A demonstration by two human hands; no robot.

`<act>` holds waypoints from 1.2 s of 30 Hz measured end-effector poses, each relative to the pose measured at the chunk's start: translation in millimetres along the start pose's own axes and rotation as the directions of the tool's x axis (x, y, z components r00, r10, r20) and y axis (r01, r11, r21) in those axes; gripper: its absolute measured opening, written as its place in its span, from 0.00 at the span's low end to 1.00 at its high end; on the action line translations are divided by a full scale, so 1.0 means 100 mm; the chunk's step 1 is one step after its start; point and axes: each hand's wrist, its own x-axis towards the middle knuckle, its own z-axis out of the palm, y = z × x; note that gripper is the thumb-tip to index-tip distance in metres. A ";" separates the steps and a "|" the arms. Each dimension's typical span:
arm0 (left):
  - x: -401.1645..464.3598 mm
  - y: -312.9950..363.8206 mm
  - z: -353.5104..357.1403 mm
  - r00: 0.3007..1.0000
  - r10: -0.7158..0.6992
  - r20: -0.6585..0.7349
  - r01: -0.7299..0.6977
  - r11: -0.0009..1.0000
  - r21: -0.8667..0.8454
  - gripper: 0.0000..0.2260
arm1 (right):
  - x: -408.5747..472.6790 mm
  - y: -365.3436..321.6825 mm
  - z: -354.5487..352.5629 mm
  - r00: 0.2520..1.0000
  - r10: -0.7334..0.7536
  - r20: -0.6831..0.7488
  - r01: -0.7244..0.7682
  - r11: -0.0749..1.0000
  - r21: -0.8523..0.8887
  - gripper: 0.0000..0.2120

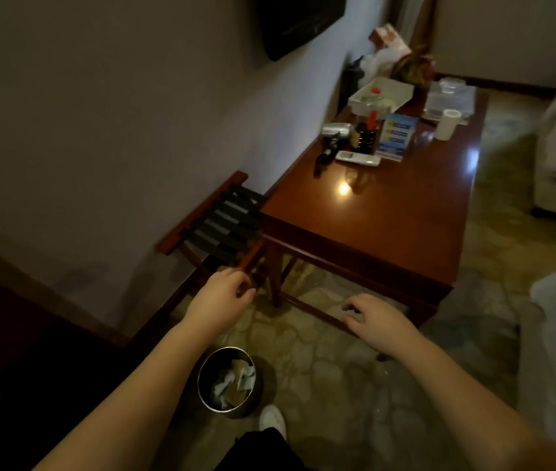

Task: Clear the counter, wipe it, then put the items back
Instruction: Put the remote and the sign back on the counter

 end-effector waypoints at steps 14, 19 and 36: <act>2.09 0.42 0.52 0.992 0.059 0.109 -0.060 0.998 0.006 0.10 | 0.86 1.42 -0.73 0.939 0.322 -0.117 -0.310 0.944 0.114 0.11; 3.09 0.60 0.56 0.985 0.130 0.110 -0.129 0.992 -0.011 0.13 | 1.46 1.75 -1.16 0.887 0.426 -0.180 -0.393 0.900 0.190 0.06; 5.45 1.39 0.63 0.959 0.189 0.214 -0.214 0.971 0.103 0.11 | 3.38 2.45 -2.38 0.769 0.619 -0.157 -0.553 0.769 0.321 0.08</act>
